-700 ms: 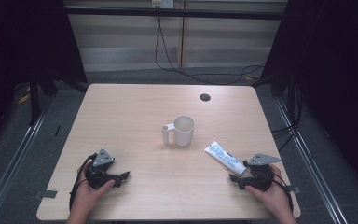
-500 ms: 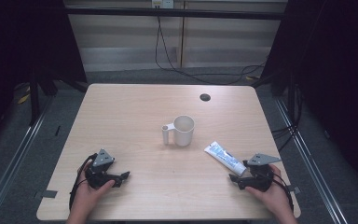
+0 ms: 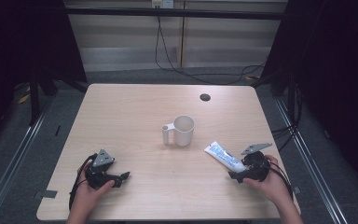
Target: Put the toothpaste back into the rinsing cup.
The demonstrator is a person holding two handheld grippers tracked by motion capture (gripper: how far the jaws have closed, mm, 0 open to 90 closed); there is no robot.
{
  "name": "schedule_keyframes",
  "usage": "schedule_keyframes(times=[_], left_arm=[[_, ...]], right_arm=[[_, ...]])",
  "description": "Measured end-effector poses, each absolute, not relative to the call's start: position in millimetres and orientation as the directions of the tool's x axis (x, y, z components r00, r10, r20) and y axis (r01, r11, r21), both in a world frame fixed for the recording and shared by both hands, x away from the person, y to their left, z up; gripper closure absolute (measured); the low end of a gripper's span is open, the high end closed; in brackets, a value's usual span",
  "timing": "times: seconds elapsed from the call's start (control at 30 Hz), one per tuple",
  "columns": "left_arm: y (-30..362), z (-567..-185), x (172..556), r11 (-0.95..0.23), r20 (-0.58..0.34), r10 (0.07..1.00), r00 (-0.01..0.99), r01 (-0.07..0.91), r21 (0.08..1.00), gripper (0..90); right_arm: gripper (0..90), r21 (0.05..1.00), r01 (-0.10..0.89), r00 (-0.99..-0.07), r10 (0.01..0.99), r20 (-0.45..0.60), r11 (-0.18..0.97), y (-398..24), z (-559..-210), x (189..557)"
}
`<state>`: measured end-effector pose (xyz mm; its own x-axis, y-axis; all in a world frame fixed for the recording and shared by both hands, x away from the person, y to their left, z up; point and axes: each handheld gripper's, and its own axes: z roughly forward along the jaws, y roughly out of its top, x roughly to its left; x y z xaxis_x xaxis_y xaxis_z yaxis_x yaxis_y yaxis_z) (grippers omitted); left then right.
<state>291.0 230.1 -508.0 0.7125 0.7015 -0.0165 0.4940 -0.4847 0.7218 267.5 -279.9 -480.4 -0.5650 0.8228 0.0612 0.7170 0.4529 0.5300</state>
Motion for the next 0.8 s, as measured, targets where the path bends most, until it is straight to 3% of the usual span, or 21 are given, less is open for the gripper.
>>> schedule_keyframes(times=[0.8], left_arm=[[230.2,-508.0,291.1,-0.486,-0.016,0.701,0.713,0.493,0.722,16.2]], right_arm=[[25.7,0.3,0.695,-0.682,0.731,-0.015,0.653,-237.8,-462.7,316.5]])
